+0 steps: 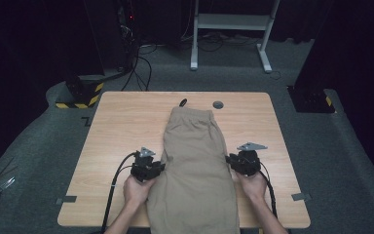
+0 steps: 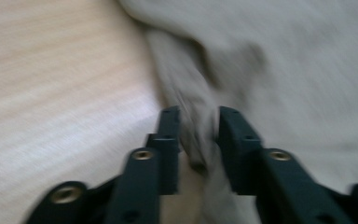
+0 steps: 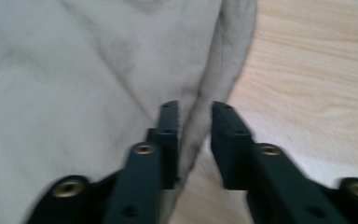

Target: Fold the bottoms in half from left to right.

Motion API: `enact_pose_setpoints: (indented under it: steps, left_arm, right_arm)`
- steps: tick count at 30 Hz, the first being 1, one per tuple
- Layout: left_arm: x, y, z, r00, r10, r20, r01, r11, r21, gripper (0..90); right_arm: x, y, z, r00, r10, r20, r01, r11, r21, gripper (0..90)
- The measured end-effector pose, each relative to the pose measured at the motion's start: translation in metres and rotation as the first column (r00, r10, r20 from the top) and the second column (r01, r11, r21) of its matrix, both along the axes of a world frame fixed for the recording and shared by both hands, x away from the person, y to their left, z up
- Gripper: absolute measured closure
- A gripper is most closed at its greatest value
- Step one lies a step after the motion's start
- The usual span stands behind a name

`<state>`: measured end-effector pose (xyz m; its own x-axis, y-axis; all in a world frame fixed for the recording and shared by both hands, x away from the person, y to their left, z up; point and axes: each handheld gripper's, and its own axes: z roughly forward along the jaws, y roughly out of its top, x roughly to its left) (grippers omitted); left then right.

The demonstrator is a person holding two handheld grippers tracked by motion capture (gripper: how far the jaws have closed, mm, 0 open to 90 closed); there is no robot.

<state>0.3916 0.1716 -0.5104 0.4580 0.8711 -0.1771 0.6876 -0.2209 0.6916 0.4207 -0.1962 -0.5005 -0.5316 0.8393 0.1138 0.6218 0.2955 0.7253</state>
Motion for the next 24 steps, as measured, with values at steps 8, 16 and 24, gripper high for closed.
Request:
enact_pose_setpoints:
  steps: [8, 16, 24]
  left_arm:
    - [0.020, -0.014, -0.005, 0.9994, 0.022, 0.026, -0.024, 0.9982, 0.055, 60.1]
    - [0.020, -0.013, -0.002, 0.9999, -0.004, 0.016, 0.002, 0.9930, 0.118, 85.9]
    - [0.017, -0.005, 0.000, 1.0000, 0.005, 0.000, -0.005, 0.9980, 0.063, 58.9]
  right_arm:
    - [0.028, 0.024, -0.008, 0.9985, -0.048, -0.026, 0.049, 0.999, 0.009, 64.3]
    - [0.039, 0.025, -0.007, 0.9993, -0.034, -0.017, 0.032, 0.994, -0.108, 90.0]
    - [0.030, 0.014, -0.009, 0.9974, -0.065, -0.033, 0.062, 0.996, -0.065, 69.4]
